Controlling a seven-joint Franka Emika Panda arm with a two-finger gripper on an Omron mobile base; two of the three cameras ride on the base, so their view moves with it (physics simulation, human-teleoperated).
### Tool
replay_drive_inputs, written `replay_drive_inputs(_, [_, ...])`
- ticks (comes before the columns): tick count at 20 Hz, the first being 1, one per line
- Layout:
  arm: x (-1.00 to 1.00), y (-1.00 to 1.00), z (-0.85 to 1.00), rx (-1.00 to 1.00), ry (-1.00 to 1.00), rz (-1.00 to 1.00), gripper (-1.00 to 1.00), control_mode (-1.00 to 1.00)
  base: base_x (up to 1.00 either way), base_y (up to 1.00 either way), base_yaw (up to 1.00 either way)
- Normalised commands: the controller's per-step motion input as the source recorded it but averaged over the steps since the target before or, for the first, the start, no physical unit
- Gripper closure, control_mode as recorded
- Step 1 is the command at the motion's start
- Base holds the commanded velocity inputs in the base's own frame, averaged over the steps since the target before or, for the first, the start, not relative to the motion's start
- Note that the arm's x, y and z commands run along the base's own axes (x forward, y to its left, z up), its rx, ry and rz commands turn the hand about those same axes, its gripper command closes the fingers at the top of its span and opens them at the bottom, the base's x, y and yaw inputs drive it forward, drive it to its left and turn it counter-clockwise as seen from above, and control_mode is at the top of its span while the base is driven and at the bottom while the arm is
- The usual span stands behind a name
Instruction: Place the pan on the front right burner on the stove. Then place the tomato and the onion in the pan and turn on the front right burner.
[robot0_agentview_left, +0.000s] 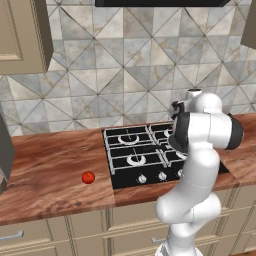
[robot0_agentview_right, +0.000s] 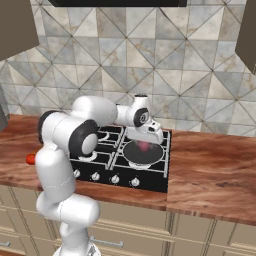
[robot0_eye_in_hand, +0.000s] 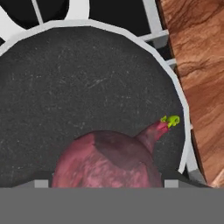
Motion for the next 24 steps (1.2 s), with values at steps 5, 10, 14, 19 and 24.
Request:
replay_drive_inputs(5, [0.02,-0.25,-0.29,0.03,0.0,0.0,1.0,-1.0,0.0,0.0,0.0])
replay_drive_inputs(10, [0.09,-0.14,-0.25,0.03,0.0,0.0,1.0,-1.0,0.0,0.0,0.0])
replay_drive_inputs(14, [0.16,0.0,-0.14,0.01,0.0,0.0,-1.0,-1.0,0.0,0.0,0.0])
replay_drive_inputs(19, [0.02,0.0,0.0,0.0,0.0,0.0,-1.0,-1.0,0.0,0.0,0.0])
replay_drive_inputs(24, [-0.09,0.04,0.25,0.0,0.0,0.0,-1.0,-1.0,0.0,0.0,0.0])
